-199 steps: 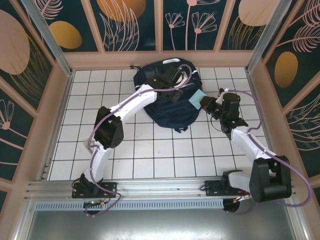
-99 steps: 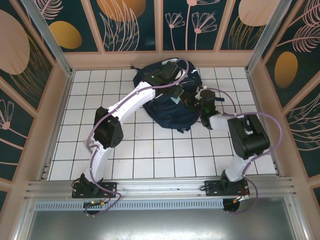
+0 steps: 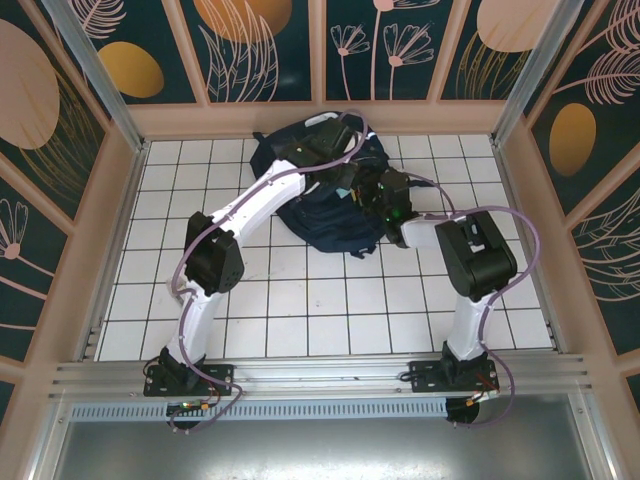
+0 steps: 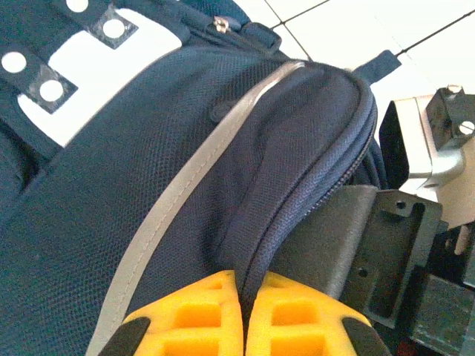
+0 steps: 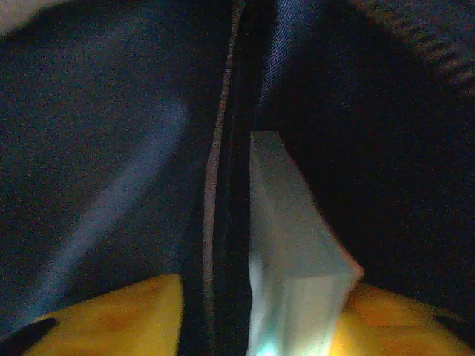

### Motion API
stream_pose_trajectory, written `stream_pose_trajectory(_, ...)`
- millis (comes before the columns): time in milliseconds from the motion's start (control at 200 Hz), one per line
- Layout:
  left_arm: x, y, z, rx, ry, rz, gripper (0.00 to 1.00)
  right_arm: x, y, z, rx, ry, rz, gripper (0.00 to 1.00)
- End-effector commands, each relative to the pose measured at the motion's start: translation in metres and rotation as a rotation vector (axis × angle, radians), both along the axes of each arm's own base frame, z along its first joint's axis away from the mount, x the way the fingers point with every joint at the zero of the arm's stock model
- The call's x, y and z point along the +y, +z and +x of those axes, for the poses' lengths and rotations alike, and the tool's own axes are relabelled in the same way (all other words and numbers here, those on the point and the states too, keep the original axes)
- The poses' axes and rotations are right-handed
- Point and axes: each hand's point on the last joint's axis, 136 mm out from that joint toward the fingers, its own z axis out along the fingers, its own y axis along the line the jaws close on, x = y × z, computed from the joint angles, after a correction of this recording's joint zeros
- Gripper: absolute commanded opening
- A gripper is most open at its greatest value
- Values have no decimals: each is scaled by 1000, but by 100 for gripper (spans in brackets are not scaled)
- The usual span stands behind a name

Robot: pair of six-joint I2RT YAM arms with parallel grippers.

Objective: Pack the student bag

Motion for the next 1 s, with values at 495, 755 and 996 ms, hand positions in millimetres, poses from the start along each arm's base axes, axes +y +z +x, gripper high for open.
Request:
stream_pose_trajectory(495, -1, 45, 13, -22, 38, -202, 0, -66, 50, -76, 5, 152, -338, 60)
stream_pose_trajectory(755, 27, 13, -8, 76, 153, -163, 42, -97, 68, -90, -81, 107, -581, 67)
stream_pose_trajectory(996, 107, 11, -32, 24, 436, -116, 99, -90, 78, -72, -162, 125, -595, 99)
